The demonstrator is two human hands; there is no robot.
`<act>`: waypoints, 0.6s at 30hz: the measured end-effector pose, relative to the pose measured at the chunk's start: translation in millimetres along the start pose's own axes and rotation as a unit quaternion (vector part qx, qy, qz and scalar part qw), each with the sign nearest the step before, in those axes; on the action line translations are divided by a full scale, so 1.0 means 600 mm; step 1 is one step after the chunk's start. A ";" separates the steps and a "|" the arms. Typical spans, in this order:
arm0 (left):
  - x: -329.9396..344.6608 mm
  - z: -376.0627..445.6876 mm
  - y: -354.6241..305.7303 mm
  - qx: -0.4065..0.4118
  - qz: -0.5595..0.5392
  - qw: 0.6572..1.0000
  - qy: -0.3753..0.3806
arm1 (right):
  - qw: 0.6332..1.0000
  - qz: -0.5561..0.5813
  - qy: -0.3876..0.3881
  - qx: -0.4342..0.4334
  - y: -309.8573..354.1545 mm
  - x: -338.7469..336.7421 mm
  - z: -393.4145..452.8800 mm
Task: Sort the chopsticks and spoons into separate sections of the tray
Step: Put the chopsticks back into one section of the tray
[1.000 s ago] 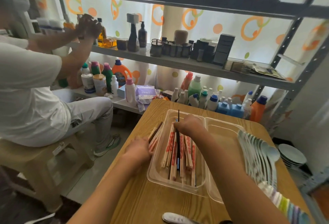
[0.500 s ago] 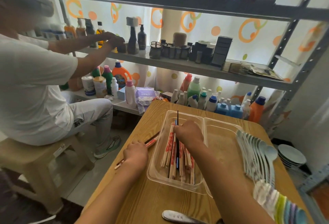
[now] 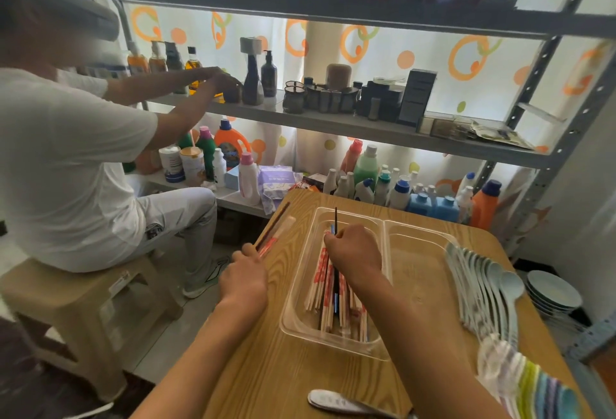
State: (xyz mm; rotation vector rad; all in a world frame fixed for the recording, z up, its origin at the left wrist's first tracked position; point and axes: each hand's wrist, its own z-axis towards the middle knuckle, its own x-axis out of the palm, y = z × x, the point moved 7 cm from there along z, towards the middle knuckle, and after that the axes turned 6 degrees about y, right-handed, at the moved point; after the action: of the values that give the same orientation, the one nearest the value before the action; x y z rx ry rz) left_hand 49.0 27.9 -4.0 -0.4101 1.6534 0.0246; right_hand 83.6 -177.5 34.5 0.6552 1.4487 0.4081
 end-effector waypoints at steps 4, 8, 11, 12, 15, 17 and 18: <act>-0.066 -0.015 -0.034 0.041 -0.091 0.995 -0.027 | 0.993 0.103 0.029 -0.043 0.026 -0.012 -0.013; -0.096 -0.041 -0.098 0.115 -0.149 0.982 -0.018 | 0.984 0.161 0.032 -0.072 0.059 -0.036 -0.021; -0.092 -0.058 -0.140 0.160 -0.136 0.978 -0.009 | 0.980 0.165 -0.001 -0.112 0.070 -0.063 -0.018; -0.091 -0.063 -0.153 0.174 -0.137 0.975 -0.012 | 0.979 0.167 -0.011 -0.112 0.069 -0.072 -0.016; -0.091 -0.072 -0.180 0.203 -0.154 0.967 -0.027 | 0.976 0.203 -0.021 -0.077 0.053 -0.089 -0.001; -0.084 -0.074 -0.192 0.218 -0.165 0.962 -0.019 | 0.973 0.225 -0.015 -0.047 0.045 -0.093 0.004; -0.079 -0.075 -0.198 0.226 -0.175 0.958 -0.012 | 0.971 0.234 -0.006 -0.040 0.043 -0.094 0.006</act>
State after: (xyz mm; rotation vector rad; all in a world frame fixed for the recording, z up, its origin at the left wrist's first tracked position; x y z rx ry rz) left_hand 42.3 -82.4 74.1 -0.3414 1.4867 -0.6005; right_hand 84.8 -193.6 94.6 0.9331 1.2517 0.8234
